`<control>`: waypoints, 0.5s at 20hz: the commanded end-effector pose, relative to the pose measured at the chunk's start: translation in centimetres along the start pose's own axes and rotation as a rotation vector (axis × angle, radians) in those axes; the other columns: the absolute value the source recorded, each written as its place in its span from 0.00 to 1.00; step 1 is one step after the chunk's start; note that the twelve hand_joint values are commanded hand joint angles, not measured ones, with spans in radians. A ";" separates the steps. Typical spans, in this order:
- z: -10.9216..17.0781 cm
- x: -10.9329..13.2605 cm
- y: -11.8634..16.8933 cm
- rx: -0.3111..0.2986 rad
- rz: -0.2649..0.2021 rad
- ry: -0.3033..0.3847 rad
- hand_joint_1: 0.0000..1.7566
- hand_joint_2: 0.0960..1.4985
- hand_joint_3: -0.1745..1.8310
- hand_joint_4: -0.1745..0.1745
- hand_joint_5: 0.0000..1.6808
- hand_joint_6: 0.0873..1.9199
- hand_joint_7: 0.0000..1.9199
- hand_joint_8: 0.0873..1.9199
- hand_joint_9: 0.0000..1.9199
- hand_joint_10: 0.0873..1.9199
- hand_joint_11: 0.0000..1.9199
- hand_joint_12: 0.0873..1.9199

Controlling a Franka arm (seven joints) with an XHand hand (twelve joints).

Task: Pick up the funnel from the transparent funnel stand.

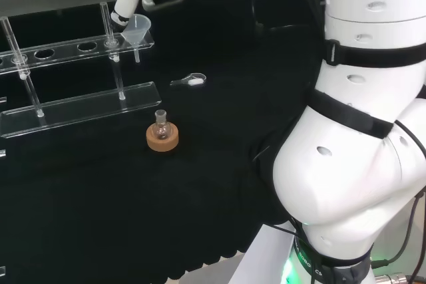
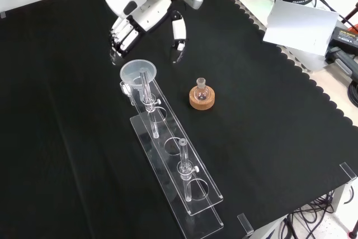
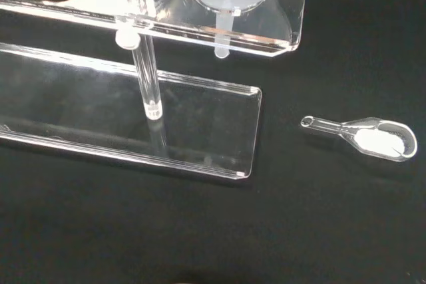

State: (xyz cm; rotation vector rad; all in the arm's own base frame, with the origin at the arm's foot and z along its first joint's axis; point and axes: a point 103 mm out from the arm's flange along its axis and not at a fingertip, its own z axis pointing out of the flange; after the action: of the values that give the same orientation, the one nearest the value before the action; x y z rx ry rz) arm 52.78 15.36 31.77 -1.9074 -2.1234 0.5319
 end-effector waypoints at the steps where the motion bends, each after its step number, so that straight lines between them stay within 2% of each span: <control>1: 1.0 -0.2 1.4 0.030 0.019 -0.025 0.41 0.36 0.34 0.29 0.07 0.00 0.00 0.26 0.05 0.44 0.13 0.77; 4: 1.5 -0.6 2.1 0.050 0.021 -0.014 0.41 0.36 0.34 0.30 0.06 0.00 0.00 0.23 0.04 0.44 0.13 0.77; 10: 2.2 -0.9 3.2 0.065 0.006 -0.015 0.40 0.35 0.34 0.51 0.05 0.00 0.00 0.16 0.01 0.47 0.14 0.78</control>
State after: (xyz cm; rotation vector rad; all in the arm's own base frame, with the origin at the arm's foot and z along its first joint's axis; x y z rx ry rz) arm 54.51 14.85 29.10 -1.8996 -2.0856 0.5991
